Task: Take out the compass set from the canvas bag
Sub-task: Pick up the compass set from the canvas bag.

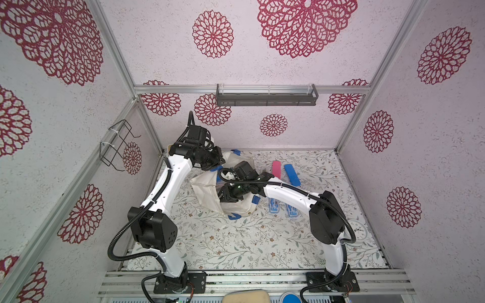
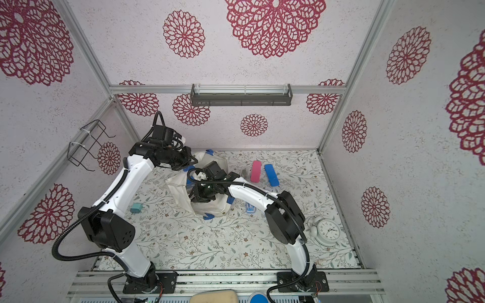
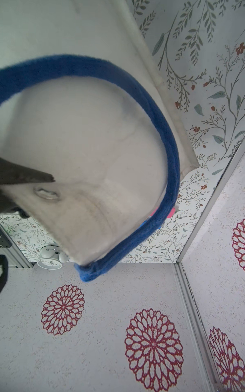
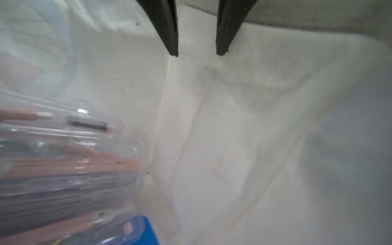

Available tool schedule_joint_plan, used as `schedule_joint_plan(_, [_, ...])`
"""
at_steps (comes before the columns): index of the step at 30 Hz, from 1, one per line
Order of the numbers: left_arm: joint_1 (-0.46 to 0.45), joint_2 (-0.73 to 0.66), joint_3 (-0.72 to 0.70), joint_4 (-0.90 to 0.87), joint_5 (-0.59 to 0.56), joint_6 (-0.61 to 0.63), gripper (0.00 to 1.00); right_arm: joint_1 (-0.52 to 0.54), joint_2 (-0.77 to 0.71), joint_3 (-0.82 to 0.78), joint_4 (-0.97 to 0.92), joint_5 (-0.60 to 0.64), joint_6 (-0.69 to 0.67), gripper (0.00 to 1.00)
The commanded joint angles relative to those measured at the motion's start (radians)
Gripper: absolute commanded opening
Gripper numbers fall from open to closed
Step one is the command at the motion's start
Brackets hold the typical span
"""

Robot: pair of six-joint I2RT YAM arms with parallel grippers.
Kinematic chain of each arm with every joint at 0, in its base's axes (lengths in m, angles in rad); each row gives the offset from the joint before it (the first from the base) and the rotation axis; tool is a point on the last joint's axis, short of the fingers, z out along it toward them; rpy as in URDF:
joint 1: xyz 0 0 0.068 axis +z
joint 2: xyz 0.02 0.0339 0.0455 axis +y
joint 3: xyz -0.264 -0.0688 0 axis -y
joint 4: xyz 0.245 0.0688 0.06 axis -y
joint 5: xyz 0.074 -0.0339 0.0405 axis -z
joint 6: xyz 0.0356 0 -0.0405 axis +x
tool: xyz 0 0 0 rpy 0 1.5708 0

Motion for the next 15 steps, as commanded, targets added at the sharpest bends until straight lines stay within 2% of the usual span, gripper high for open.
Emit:
schedule_joint_plan(1, [-0.018, -0.053, -0.033, 0.055, 0.043, 0.002, 0.00, -0.060, -0.040, -0.045, -0.040, 0.127, 0.093, 0.39])
schedule_joint_plan(6, [-0.028, -0.100, -0.100, 0.059, 0.027, -0.008, 0.00, -0.131, -0.071, -0.153, -0.012, 0.152, 0.230, 0.45])
schedule_joint_plan(11, [-0.038, -0.129, -0.132, 0.073, 0.017, -0.026, 0.00, -0.144, -0.035, -0.166, -0.012, 0.165, 0.307, 0.43])
schedule_joint_plan(15, [-0.052, -0.126, -0.120, 0.072, 0.009, -0.034, 0.00, -0.158, 0.006, -0.192, 0.068, 0.138, 0.383, 0.48])
